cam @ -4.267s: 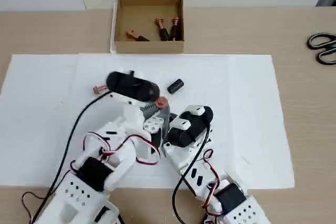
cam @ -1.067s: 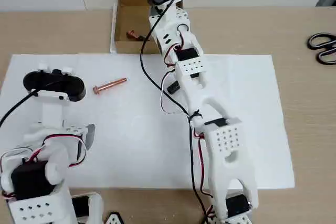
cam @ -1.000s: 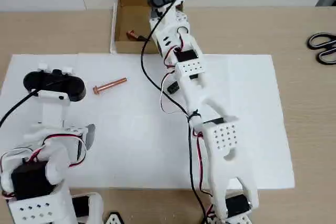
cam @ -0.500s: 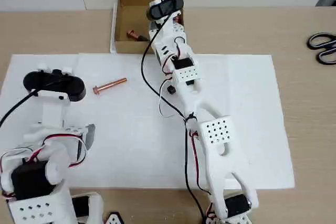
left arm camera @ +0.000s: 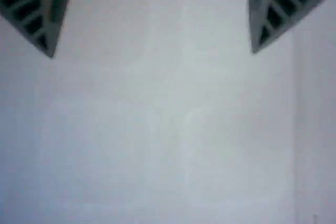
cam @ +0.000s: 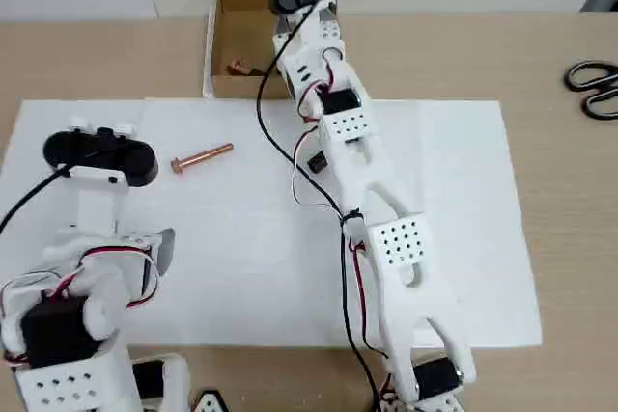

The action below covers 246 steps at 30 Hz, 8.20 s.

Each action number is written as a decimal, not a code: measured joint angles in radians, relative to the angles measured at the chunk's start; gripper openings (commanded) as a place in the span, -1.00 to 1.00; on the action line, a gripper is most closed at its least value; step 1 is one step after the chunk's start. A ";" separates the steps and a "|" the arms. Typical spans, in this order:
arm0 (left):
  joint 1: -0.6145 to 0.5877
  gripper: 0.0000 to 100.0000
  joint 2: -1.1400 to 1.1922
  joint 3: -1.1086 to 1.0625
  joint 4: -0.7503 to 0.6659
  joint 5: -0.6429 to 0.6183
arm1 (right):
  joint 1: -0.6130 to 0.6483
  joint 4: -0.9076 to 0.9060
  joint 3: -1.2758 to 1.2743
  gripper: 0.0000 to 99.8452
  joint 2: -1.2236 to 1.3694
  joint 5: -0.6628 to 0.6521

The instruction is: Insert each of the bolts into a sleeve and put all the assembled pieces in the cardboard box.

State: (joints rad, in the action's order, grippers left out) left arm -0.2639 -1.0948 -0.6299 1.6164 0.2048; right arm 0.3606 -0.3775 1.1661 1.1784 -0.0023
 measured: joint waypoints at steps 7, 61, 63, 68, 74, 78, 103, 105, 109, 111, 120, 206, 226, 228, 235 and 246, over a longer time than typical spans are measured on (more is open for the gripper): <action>0.000 -0.55 0.000 0.000 0.000 0.000 | 0.000 -0.425 0.356 -0.55 0.000 0.000; 0.000 -0.55 -0.003 -0.032 -0.002 0.000 | 0.000 -1.301 0.025 -0.55 -0.362 0.477; 0.000 -0.55 -0.003 -0.032 -0.002 0.000 | 0.000 -1.301 -0.005 -0.55 -0.362 0.520; 0.000 -0.55 -0.003 -0.032 -0.002 0.000 | 0.000 -1.301 -0.091 -0.55 -0.362 0.621; 0.000 -0.55 -0.003 -0.032 -0.002 0.000 | 0.052 -1.301 -0.118 -0.55 -0.362 0.703; 0.000 -0.55 -0.003 -0.032 -0.002 0.000 | 0.094 -1.297 -0.118 -0.55 -0.362 0.720; 0.000 -0.55 -0.003 -0.032 -0.002 0.000 | 0.038 -1.226 -0.120 -0.55 -0.195 0.720; 0.000 -0.55 -0.003 -0.032 -0.002 0.000 | 0.026 -1.224 -0.120 -0.55 -0.186 0.723; 0.000 -0.55 -0.003 -0.032 -0.002 0.000 | 0.017 -1.224 -0.120 -0.60 -0.183 0.724; 0.000 -0.55 -0.003 -0.032 -0.002 0.000 | 0.017 -1.224 -0.120 -0.73 -0.183 0.724; 0.000 -0.55 -0.003 -0.032 -0.002 0.000 | -0.003 -1.226 -0.120 -0.88 -0.183 0.655; -0.002 -0.55 -0.008 0.193 0.091 -0.032 | -0.161 -1.169 -0.730 -0.60 -0.572 -0.089; -0.002 -0.55 -0.008 0.193 0.091 -0.032 | -0.176 -1.137 -0.695 -0.97 -0.489 -0.069; -0.002 -0.55 -0.008 0.193 0.091 -0.032 | -0.176 -1.137 -0.694 -0.96 -0.488 -0.069; -0.002 -0.55 -0.008 0.193 0.091 -0.032 | -0.173 -1.166 -0.695 -0.96 -0.519 -0.069; -0.003 -0.55 0.203 0.379 0.118 -0.117 | -0.163 -1.257 -0.697 -0.96 -0.738 -0.069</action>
State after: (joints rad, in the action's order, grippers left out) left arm -0.2670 -0.8922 -0.2509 1.7346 0.0882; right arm 0.1979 -1.6341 0.4695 0.4404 -0.0713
